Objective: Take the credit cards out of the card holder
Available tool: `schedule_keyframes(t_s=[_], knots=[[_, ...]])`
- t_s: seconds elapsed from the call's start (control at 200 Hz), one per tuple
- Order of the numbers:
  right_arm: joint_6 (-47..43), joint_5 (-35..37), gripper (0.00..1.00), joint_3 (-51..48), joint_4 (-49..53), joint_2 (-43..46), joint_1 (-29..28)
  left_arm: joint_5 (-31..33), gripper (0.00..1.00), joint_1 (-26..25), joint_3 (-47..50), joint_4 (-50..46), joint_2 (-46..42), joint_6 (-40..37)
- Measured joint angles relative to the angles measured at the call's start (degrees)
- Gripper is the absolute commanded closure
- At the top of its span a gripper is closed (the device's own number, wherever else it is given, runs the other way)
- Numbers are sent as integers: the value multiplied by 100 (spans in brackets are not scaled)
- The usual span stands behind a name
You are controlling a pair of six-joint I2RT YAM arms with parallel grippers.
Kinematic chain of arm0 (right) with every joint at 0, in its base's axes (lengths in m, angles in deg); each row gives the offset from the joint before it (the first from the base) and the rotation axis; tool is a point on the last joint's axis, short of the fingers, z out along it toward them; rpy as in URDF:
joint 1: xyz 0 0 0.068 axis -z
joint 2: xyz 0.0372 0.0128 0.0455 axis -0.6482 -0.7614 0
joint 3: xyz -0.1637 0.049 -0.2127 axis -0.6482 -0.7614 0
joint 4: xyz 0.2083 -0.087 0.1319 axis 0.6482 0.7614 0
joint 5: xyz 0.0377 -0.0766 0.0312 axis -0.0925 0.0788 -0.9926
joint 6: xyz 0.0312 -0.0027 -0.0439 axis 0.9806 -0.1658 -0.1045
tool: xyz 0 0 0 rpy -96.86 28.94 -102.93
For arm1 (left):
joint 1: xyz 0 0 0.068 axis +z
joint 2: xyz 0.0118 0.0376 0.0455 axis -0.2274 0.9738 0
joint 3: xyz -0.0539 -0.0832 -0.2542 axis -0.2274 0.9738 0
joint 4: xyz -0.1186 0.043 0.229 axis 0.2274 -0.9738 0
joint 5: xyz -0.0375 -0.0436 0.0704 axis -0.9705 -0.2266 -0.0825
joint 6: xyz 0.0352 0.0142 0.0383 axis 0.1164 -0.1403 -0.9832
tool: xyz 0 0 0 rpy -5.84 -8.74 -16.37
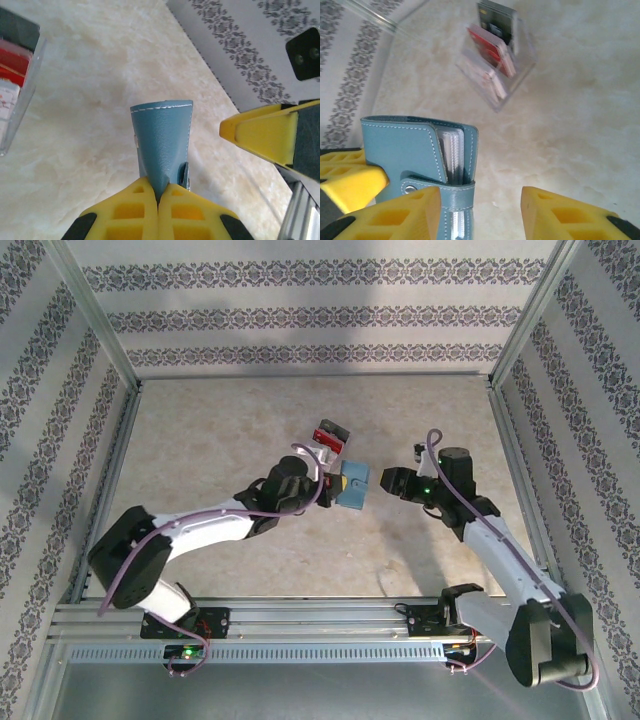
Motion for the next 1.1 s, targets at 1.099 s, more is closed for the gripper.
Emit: schedule_keyframes(t_s=[1.099], knots=[[887, -1349, 22, 46, -2157, 367, -579, -1812, 100, 525, 282, 59, -1412, -166]])
